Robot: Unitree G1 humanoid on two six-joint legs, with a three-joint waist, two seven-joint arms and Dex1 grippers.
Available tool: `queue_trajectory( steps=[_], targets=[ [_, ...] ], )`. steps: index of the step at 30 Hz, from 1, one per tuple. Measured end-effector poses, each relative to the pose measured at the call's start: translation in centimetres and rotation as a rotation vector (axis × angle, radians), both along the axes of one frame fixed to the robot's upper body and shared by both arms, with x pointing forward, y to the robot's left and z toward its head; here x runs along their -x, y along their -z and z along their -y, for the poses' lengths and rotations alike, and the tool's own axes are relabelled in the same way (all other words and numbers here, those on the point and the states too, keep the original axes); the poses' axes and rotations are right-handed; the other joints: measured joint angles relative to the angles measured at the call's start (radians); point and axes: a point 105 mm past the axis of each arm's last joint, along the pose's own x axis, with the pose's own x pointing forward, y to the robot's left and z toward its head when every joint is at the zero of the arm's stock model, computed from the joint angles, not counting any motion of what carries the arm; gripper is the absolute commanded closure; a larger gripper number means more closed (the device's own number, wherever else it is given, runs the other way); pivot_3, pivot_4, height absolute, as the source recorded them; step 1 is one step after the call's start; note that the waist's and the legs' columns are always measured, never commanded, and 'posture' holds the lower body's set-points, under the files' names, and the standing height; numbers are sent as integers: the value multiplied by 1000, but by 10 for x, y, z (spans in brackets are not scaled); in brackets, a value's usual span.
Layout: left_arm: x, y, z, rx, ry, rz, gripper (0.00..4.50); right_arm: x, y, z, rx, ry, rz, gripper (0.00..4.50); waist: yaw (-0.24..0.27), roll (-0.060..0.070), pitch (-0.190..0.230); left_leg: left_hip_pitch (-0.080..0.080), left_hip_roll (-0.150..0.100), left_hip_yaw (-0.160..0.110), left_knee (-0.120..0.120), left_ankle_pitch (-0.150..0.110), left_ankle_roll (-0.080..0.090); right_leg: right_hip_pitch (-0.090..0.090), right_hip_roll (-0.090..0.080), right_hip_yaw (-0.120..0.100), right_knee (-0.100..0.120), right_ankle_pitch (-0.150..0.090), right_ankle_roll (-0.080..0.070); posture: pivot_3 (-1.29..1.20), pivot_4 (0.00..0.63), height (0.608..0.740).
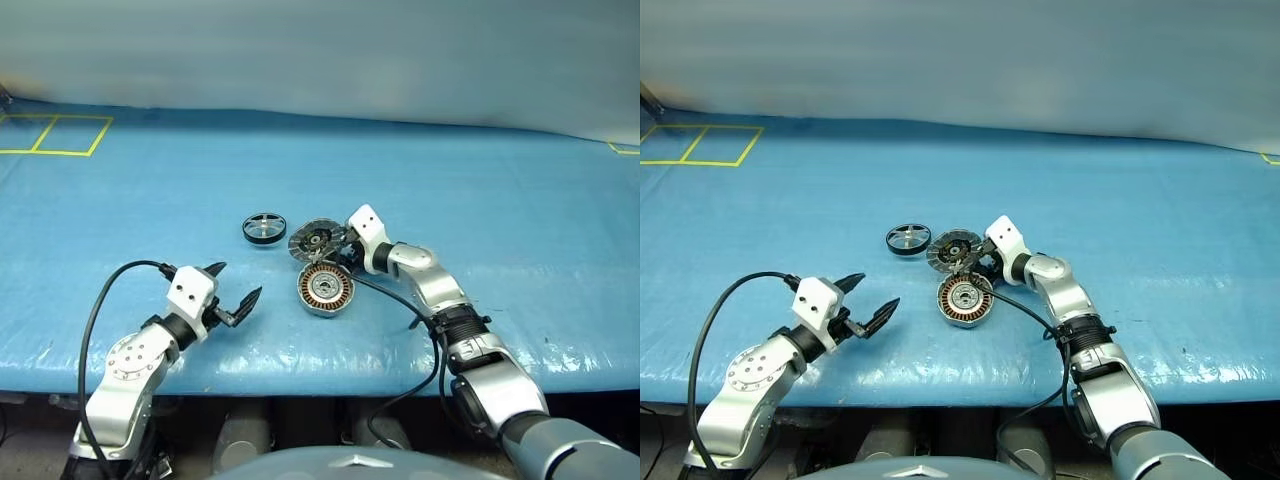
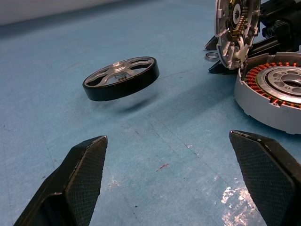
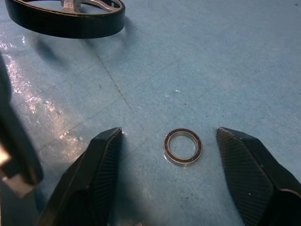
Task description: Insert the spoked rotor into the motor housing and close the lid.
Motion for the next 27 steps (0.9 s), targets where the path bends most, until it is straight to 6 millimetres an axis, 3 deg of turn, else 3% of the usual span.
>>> queue_trajectory(
  steps=[6,11,16,20,24,27],
  targets=[
    [0,-1,0,0,0,3,0,-2,1,-3,-11,20,-2,3834,-2,0,0,1,0,0,0,0,0,1,-1,0,1,0,0,0,150,740],
    [-1,-1,0,1,-4,7,0,2,0,5,11,57,18,3835,4,0,0,0,-1,0,0,1,0,0,-2,-1,2,0,0,0,150,740],
    [0,0,-2,0,-13,4,0,16,-5,43,154,172,57,3835,12,1,0,-1,-2,0,0,0,1,-1,-4,-1,1,0,0,0,150,740],
    [-1,-1,-1,0,-9,5,0,40,-11,76,243,274,43,3835,11,1,0,-1,-1,0,0,0,1,-1,-3,-1,1,-1,-2,0,150,740],
    [-3,-3,2,2,11,14,0,63,-32,87,267,300,58,3835,8,2,1,0,-1,0,0,0,0,-2,-2,-1,1,-3,-5,0,150,740],
    [-4,-4,4,2,22,15,0,84,-50,78,249,230,63,3835,10,2,1,0,-1,0,0,0,1,-1,-2,-1,1,-3,-5,0,150,740]
  ],
)
